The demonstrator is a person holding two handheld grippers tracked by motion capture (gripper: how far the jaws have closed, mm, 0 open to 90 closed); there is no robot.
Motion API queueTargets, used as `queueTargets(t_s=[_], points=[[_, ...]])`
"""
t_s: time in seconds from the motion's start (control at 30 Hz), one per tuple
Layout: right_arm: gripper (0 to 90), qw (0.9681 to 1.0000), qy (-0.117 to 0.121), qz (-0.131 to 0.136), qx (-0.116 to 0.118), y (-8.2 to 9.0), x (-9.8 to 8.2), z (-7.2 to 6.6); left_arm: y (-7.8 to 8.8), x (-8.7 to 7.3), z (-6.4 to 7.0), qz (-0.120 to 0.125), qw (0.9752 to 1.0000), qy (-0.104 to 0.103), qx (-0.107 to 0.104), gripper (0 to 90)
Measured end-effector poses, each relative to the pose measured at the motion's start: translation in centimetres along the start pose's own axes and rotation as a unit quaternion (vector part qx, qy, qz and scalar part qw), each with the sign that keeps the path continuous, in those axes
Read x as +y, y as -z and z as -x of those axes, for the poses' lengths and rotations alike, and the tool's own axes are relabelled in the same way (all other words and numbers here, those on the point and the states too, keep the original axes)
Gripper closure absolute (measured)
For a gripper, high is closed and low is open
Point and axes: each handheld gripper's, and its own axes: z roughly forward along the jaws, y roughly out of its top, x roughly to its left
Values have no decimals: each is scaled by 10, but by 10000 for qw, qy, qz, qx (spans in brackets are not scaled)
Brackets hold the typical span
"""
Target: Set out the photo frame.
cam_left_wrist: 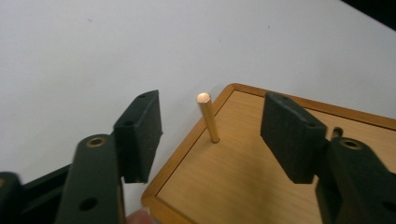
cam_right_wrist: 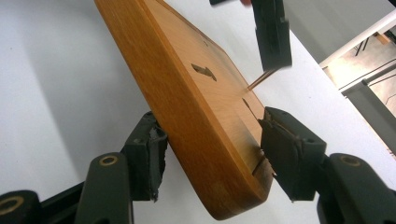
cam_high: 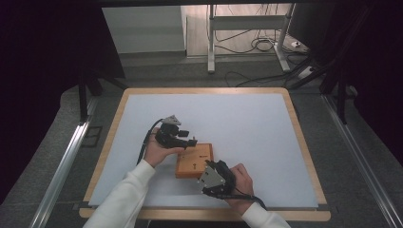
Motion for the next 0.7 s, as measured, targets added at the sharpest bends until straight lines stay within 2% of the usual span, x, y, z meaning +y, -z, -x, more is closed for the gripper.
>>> queueTargets(t_s=[0.17, 0.3, 0.53, 0.7], points=[[421, 10000, -2, 16, 0, 1, 0, 2, 19, -11, -1, 31, 9996, 1, 271, 322], [429, 10000, 12, 32, -11, 1, 1, 3, 33, -24, -7, 8, 9990, 133, 438, 310], [440, 10000, -7, 37, -12, 2, 2, 6, 52, -45, -17, 94, 9977, 359, 563, 307], [454, 10000, 8, 45, -20, 2, 4, 8, 55, -54, -21, 144, 9966, 429, 686, 310]])
